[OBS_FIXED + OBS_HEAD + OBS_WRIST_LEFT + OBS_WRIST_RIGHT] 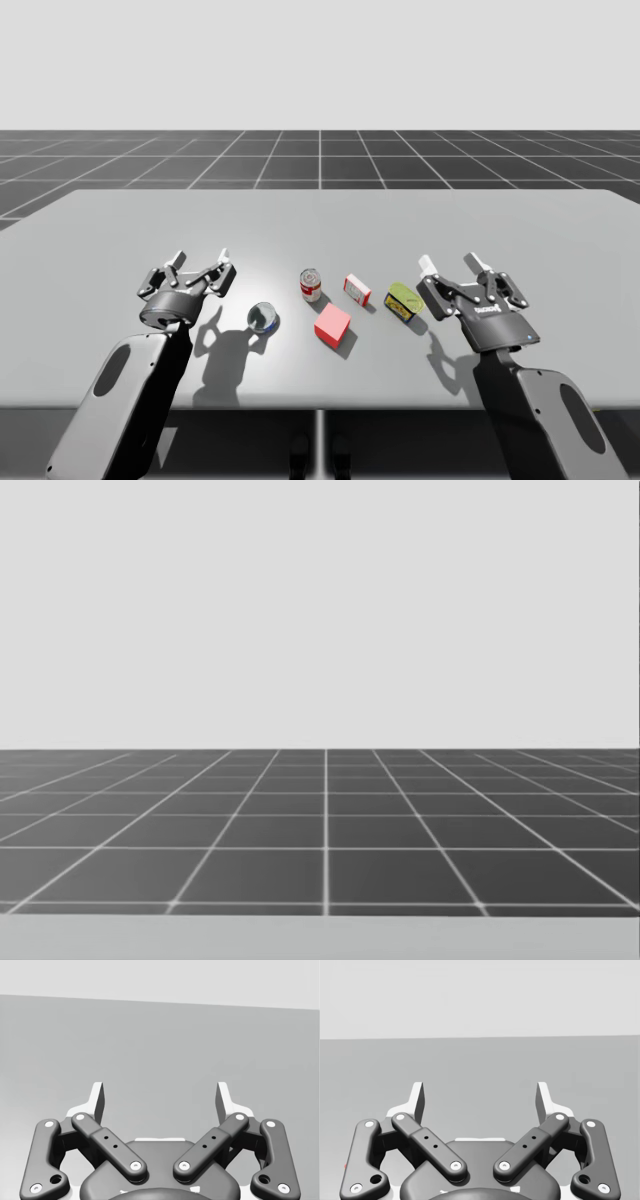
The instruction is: Find the red cube and pick it up.
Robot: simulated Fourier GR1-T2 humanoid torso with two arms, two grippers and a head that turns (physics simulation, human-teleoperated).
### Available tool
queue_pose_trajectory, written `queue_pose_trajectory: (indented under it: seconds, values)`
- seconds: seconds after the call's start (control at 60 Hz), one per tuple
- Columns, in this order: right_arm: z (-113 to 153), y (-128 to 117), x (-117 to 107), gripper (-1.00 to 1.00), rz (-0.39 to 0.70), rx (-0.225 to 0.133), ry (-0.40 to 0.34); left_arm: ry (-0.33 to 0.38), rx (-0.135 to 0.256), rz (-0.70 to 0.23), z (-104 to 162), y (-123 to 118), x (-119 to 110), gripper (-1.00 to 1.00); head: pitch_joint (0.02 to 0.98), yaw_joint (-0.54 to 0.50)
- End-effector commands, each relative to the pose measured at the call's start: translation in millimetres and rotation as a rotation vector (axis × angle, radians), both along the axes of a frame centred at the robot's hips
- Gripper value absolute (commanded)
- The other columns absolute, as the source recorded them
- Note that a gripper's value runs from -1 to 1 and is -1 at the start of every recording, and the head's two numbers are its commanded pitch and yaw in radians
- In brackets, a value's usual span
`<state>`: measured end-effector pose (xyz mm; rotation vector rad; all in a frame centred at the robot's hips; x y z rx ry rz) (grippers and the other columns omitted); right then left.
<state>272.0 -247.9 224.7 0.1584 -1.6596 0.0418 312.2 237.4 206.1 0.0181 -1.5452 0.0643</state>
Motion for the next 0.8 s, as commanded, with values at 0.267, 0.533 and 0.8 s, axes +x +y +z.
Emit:
queue_pose_trajectory:
  seconds: [0.267,0.533,0.8]
  values:
    - [0.2,-2.7,1.1,-1.00,-0.006,-0.004,0.017,0.008,-0.001,0.007,0.5,0.4,-0.4,-1.00,0.155,0.01]
    - [-1.6,-2.5,2.4,-1.00,-0.016,-0.014,0.041,0.006,0.008,0.013,1.0,1.5,-0.4,-1.00,0.348,0.01]
    - [-2.1,-3.6,3.4,-1.00,-0.012,-0.011,0.053,0.002,0.019,0.014,0.9,1.3,-0.4,-1.00,0.591,0.00]
